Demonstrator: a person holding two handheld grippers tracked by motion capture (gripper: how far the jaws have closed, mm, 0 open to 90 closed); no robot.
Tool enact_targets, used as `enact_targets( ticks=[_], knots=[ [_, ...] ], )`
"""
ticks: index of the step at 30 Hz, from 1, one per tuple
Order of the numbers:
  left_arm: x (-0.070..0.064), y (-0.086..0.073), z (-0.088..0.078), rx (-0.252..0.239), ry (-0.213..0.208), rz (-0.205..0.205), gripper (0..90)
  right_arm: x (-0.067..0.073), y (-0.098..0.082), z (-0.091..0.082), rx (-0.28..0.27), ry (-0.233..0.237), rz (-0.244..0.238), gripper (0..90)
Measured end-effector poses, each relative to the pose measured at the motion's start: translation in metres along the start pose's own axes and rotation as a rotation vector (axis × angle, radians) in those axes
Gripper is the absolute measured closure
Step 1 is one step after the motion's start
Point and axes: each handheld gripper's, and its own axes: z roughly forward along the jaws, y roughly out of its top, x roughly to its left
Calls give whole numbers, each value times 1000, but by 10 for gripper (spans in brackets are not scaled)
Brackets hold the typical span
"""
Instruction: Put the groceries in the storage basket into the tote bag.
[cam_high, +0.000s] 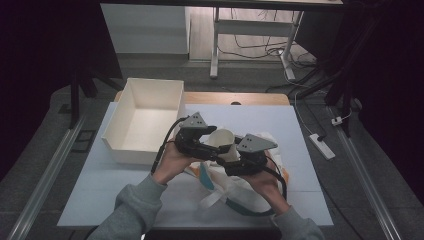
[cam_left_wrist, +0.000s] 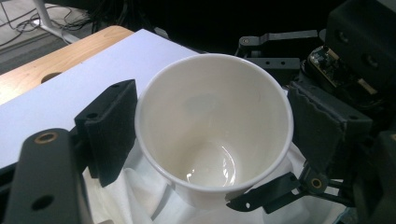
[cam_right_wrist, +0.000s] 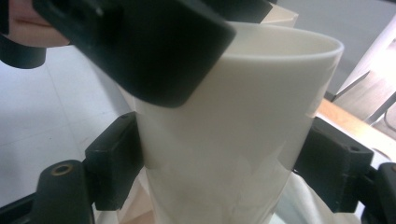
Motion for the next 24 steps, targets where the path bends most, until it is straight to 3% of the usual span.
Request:
enact_targets(
  ticks=[12,16,19,24],
  knots=[
    [1,-2,0,-7,1,13,176,0,0,-1,29,-8,-2,224],
    [5,-2,-14,-52,26,-7,137,-2,-2,-2,30,-17,3,224],
    [9,-2,-20,-57,34,-16,140,-3,-2,-5,23,-25,7,224],
    [16,-6,-34,-56,81,-8,159,-7,-5,-8,19,-34,16,224]
  ],
)
